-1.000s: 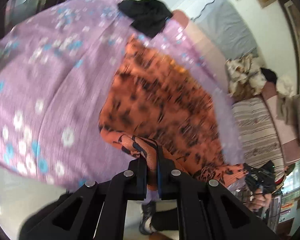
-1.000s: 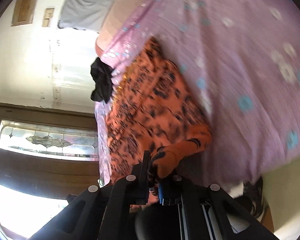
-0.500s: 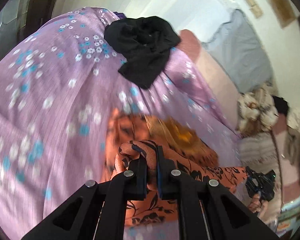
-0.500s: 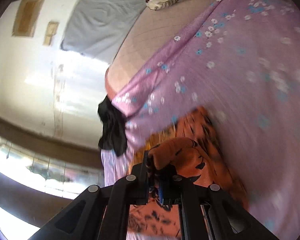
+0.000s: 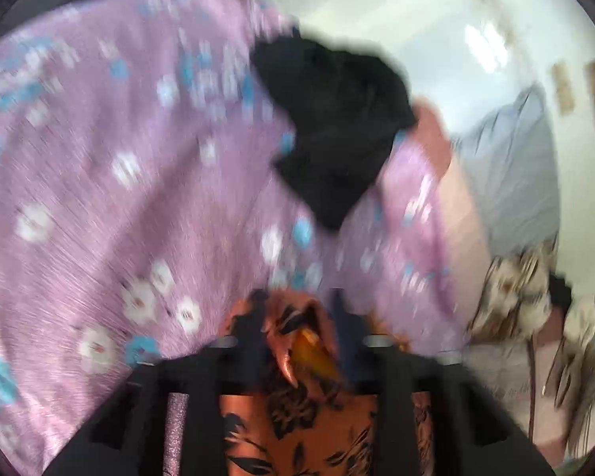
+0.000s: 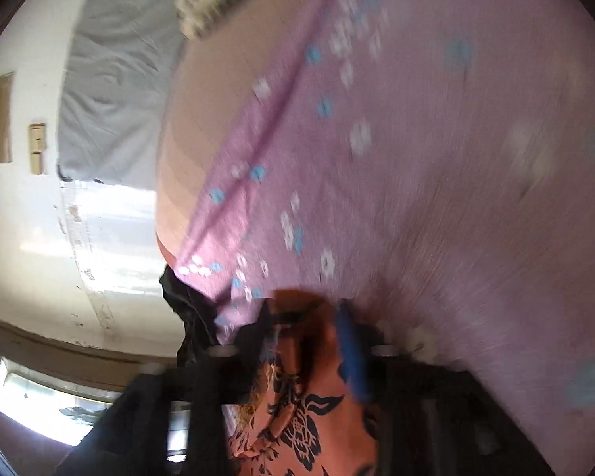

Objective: Fold small clothes

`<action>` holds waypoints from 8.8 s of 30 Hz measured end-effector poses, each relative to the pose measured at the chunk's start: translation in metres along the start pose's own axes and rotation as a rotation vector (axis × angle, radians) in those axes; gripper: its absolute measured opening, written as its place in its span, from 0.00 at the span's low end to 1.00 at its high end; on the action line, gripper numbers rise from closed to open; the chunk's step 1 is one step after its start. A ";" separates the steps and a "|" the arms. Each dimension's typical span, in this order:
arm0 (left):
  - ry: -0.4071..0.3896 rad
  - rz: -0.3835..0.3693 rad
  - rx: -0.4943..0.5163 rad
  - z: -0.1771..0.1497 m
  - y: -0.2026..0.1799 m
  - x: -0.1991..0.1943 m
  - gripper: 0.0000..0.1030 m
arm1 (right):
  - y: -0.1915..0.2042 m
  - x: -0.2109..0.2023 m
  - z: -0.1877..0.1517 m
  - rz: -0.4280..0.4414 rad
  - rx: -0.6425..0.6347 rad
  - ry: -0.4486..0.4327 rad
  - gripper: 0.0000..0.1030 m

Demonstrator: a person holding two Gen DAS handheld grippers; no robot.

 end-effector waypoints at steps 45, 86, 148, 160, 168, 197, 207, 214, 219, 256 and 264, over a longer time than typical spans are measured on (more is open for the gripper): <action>-0.032 0.628 0.437 -0.130 -0.013 -0.049 0.77 | 0.027 -0.025 -0.151 -0.422 -0.510 0.101 0.48; -0.074 0.738 0.566 -0.126 0.001 -0.058 1.00 | 0.040 -0.029 -0.209 -0.482 -0.676 0.141 0.71; -0.085 0.563 0.695 -0.149 -0.041 -0.033 1.00 | 0.034 -0.062 -0.204 -0.321 -0.592 0.174 0.35; -0.207 0.497 0.657 -0.132 -0.072 -0.048 1.00 | 0.070 -0.049 -0.214 -0.248 -0.729 0.142 0.35; -0.208 0.496 0.663 -0.135 -0.075 -0.041 1.00 | 0.077 -0.047 -0.221 -0.222 -0.775 0.156 0.35; -0.254 0.485 0.698 -0.136 -0.086 -0.049 1.00 | 0.084 -0.049 -0.227 -0.197 -0.808 0.153 0.35; -0.023 0.438 0.484 -0.152 -0.037 -0.041 1.00 | 0.054 -0.053 -0.218 -0.148 -0.536 0.275 0.35; 0.064 0.423 0.234 -0.169 0.010 -0.058 1.00 | 0.024 -0.088 -0.194 -0.141 -0.258 0.215 0.54; 0.106 0.345 0.176 -0.194 0.013 -0.067 1.00 | -0.007 -0.109 -0.192 -0.149 -0.075 0.208 0.54; -0.015 0.276 0.217 -0.173 -0.016 0.008 0.81 | -0.044 -0.038 -0.162 -0.082 0.078 0.143 0.21; -0.004 0.168 0.091 -0.163 0.006 -0.001 0.20 | -0.030 -0.043 -0.162 -0.089 -0.001 0.116 0.16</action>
Point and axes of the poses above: each gripper's, at about its wrist camera, not at the fingertips, and x roughly the way its jaws point, y to its left, z to its top, the point moved 7 cm from there along x, roughly the way its jaws point, and after that the axes turned 4 degrees about -y, right-handed, at the moved point
